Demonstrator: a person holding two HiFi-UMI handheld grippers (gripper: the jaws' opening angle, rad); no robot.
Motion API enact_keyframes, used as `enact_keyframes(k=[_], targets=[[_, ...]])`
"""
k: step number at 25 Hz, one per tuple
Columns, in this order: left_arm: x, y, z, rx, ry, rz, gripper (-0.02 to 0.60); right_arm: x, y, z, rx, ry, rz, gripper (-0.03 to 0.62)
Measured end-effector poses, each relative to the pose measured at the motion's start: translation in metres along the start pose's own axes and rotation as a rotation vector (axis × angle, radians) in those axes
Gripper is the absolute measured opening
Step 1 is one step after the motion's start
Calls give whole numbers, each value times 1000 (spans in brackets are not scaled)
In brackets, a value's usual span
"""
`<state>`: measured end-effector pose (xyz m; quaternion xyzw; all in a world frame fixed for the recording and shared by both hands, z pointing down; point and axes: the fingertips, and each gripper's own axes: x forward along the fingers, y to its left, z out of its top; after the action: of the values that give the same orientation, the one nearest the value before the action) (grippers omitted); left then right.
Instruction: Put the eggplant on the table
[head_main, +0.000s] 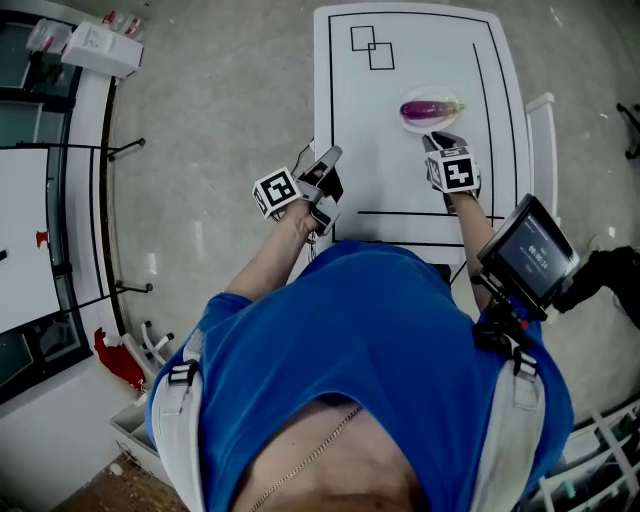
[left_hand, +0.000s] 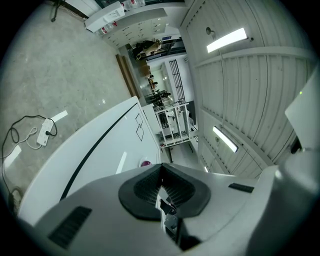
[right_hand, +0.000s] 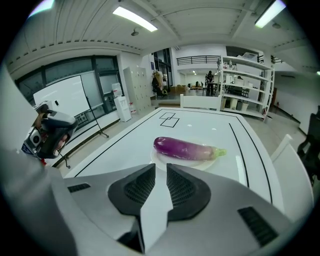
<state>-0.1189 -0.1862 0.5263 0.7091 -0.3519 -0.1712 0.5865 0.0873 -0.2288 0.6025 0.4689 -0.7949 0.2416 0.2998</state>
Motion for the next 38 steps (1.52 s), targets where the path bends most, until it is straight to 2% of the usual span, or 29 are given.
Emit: enact_keyframes(k=[6,14,20,25,30,38], targets=[[8,-5,-9,15,51,-31,8,-24,2,-1,37,-55,-38,72],[-42,-44,-29,28,111,-73,8,-108,57,2,122,-142,-91,51],[-26,-34,-30,60,105,-50,8,-124,51,2,234,-250,-104,14],[-8,-27,-28,147,67,-36,8,-138,36,-4,398,-369,-91,3],[4,-25,-25,170,60,-30,8,-151,28,-8,557,-465,-66,2],[18,-26,-26,178,70,-41,8,-161,25,-3,598,-518,-62,2]])
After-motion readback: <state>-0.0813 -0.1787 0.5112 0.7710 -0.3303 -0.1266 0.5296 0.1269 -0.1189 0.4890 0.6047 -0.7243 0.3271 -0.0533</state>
